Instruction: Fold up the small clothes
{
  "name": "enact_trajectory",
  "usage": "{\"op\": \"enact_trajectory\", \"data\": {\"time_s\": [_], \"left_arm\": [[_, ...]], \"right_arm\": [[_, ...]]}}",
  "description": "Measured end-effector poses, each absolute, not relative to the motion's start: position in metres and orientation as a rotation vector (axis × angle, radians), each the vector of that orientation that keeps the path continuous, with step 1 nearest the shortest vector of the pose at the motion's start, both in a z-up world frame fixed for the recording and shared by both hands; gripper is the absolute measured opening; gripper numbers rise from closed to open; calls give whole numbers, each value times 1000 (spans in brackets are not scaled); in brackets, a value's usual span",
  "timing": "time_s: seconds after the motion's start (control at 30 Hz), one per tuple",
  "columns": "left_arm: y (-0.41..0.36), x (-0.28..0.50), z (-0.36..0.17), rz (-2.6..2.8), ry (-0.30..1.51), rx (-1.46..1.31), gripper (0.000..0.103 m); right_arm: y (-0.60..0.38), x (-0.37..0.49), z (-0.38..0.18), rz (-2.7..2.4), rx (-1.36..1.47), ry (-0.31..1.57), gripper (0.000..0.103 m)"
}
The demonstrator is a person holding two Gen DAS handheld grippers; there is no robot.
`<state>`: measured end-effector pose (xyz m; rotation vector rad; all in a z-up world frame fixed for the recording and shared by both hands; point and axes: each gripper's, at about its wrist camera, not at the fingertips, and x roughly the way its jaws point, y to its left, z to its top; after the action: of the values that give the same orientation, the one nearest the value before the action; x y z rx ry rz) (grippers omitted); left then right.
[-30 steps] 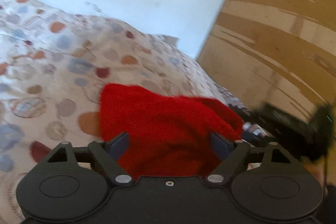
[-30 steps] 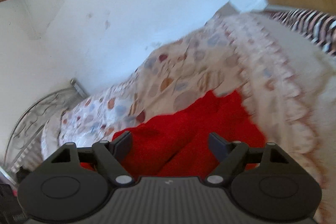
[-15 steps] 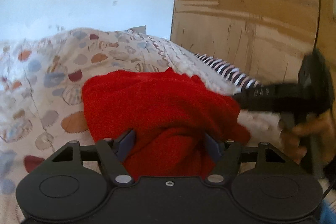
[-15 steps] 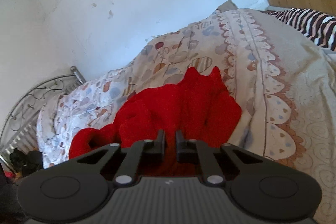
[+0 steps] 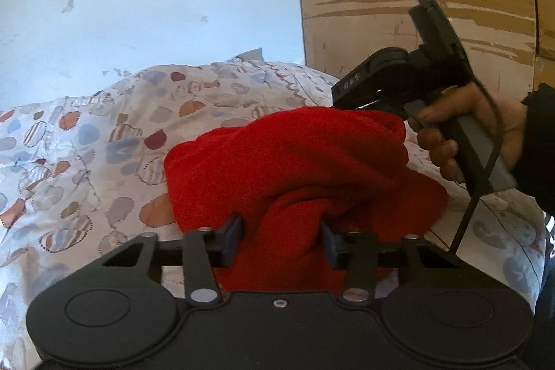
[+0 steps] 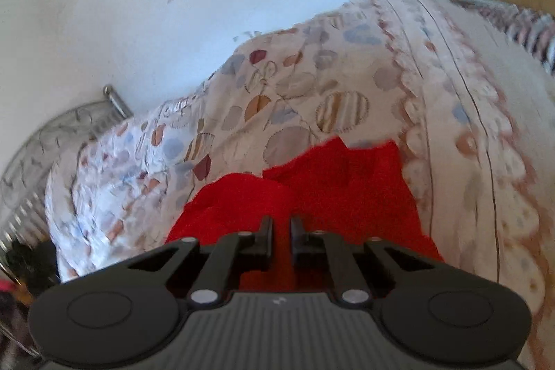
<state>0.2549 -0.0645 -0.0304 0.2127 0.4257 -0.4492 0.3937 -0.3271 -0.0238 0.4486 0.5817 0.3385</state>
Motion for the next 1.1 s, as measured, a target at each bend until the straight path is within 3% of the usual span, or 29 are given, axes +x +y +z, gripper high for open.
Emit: {"op": "enact_trajectory", "data": {"time_s": [0.07, 0.27, 0.57, 0.73, 0.83, 0.87, 0.9, 0.97, 1.1], "left_arm": [[-64, 252, -29, -448, 412, 220, 37], [-77, 238, -23, -487, 365, 296, 33], [-103, 226, -36, -558, 329, 491, 33], [-106, 224, -37, -556, 334, 509, 33], [-103, 225, -36, -546, 340, 479, 34], [-101, 226, -35, -547, 345, 463, 34], [-98, 226, -33, -550, 351, 442, 35], [-91, 229, -28, -576, 367, 392, 37], [-75, 233, -19, -624, 393, 287, 42]], "right_arm": [[-329, 390, -10, 350, 417, 513, 10], [-365, 364, 36, 333, 362, 317, 10], [-416, 359, -62, 187, 518, 515, 10], [-414, 350, -62, 195, 522, 489, 12], [-408, 345, -48, 172, 480, 494, 20], [-406, 342, -42, 165, 464, 485, 27], [-404, 336, -38, 167, 450, 474, 42], [-399, 326, -26, 179, 417, 450, 61], [-383, 297, -5, 248, 341, 412, 74]]}}
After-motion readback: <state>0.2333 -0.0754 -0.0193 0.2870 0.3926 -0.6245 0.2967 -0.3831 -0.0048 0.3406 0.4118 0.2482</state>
